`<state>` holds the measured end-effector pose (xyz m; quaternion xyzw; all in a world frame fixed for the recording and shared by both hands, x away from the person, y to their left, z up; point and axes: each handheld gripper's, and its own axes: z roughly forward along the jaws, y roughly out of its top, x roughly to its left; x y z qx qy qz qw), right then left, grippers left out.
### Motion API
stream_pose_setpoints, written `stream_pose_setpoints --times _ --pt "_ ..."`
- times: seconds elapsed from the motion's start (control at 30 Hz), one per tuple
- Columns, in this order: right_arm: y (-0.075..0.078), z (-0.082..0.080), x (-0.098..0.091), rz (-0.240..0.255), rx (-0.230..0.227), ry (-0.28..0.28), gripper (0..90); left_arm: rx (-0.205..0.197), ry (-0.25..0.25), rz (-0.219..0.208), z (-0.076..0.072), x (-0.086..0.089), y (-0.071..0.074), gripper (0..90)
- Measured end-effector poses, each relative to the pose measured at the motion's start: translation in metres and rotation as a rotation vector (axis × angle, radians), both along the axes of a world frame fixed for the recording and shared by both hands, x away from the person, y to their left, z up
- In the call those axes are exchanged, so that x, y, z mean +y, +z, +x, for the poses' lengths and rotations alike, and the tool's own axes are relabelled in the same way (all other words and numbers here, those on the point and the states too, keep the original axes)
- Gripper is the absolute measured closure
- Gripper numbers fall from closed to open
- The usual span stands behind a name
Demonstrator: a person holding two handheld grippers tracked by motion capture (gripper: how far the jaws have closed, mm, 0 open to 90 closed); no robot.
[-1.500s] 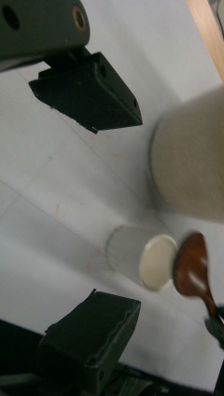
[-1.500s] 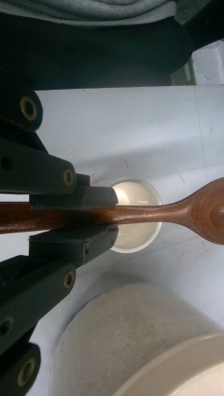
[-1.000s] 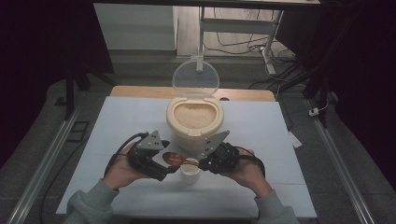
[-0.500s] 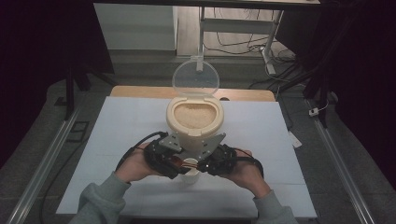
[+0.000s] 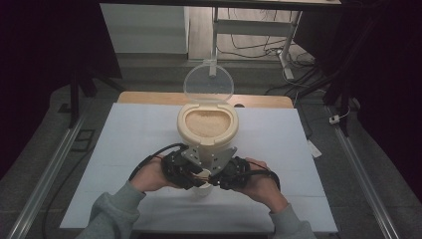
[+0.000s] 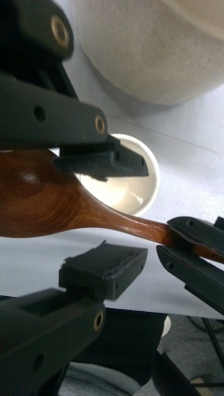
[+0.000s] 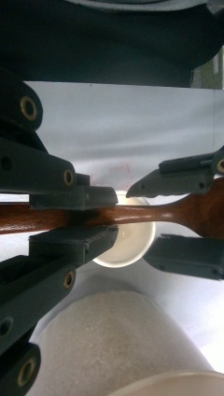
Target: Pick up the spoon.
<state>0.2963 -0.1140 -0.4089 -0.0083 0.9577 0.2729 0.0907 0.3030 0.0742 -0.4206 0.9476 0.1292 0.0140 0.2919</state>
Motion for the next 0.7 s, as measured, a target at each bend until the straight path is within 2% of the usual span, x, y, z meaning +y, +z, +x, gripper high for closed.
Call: stream_pose_setpoints --times 0.17,0.4,0.57,0.67,0.7 --pt "0.001 -0.003 -0.001 0.01 -0.024 0.022 79.4 0.01 -0.021 0.014 0.001 -0.001 -0.003 65.5" --pt "0.0 -0.006 0.0 -0.007 -0.041 0.053 79.1 0.027 -0.067 0.02 0.0 -0.003 -0.006 74.9" --pt "-0.002 -0.006 0.0 -0.004 -0.033 0.057 79.0 0.053 -0.081 0.009 0.001 -0.003 -0.01 76.6" --pt "-0.002 -0.006 -0.001 -0.006 -0.026 0.05 78.7 0.048 -0.082 0.009 0.001 -0.003 -0.011 77.1" --pt "-0.004 -0.005 -0.001 0.026 -0.028 0.046 78.3 0.045 -0.08 0.009 0.0 -0.003 -0.012 77.3"
